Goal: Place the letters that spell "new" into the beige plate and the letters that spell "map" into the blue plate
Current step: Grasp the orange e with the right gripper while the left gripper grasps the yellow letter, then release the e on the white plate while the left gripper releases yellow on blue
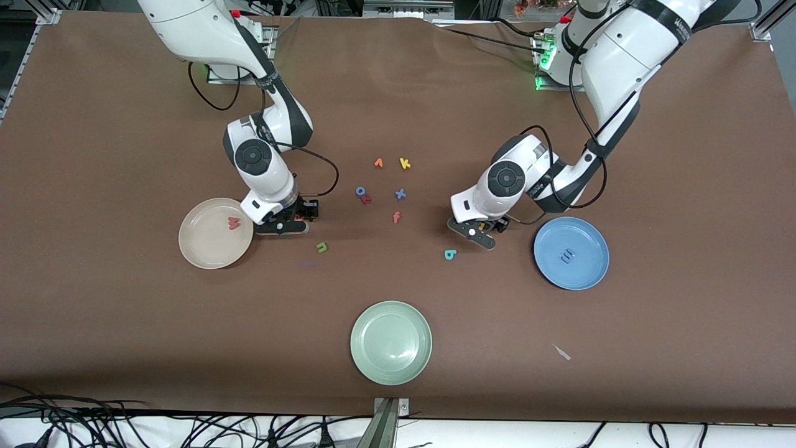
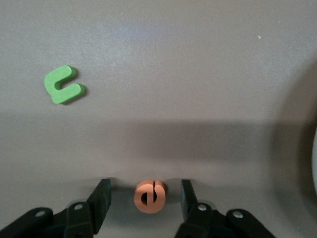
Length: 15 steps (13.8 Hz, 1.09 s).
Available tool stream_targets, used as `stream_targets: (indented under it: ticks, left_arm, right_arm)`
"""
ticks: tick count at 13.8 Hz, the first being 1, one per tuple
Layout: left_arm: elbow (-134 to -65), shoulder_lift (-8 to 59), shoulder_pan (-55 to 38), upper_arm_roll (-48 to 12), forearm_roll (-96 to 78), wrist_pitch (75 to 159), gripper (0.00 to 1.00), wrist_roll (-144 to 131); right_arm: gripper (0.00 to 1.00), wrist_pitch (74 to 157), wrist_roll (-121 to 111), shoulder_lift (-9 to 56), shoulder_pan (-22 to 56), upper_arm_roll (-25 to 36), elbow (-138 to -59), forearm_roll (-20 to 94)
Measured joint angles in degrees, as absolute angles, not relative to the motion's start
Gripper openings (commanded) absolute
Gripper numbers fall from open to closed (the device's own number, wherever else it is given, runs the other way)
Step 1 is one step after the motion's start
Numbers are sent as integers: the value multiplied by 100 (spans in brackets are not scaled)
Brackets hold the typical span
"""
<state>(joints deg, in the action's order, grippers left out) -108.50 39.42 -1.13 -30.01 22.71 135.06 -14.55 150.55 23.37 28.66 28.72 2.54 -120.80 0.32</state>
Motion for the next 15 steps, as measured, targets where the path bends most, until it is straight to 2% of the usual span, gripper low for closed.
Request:
stream_targets:
  ticks: [2,4,6,11,15]
  left_arm:
    - [-10850,3942,-110,-3002,2272,13506,27,-1455]
    - [-10847,3923,-105,-3000,2280,13505,2,-1454]
    - [-10844,3894,-104,-3002,2287,13471,0,-1453]
    - [-10700,3698,-100,-3011,2572,12913,0,-1455]
    - [-10632,3270,-16,-2994,2585,12497,0,-1387]
  right_arm:
    - [48,15116,2339,2866,2872,254,-12120,32]
    - [36,15150,2339,2865,2872,254,-12139,32]
    - [31,15154,2338,2846,2872,254,-12139,32]
    - [30,15130,2031,2789,2865,299,-12122,32]
    - [30,14221,1130,2498,2847,768,-11814,32]
